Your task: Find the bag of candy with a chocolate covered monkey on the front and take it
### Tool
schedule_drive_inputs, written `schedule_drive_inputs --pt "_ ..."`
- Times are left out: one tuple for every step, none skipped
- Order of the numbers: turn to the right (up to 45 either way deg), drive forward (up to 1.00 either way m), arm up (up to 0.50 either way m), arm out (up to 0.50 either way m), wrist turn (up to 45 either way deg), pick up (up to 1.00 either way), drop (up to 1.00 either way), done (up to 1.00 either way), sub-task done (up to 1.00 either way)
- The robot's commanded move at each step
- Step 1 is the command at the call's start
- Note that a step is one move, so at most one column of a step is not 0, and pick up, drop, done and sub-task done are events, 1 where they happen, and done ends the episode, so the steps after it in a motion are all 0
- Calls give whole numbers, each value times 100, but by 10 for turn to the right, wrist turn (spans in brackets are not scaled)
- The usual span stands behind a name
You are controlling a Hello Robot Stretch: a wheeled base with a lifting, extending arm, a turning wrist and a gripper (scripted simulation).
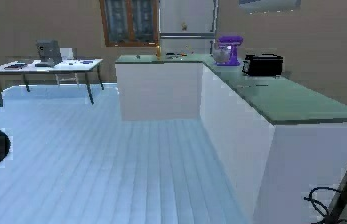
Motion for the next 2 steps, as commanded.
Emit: schedule_drive_inputs --pt "0 100 0 0 0 0 0 0 0" --pt "0 100 0 0 0 0 0 0 0"
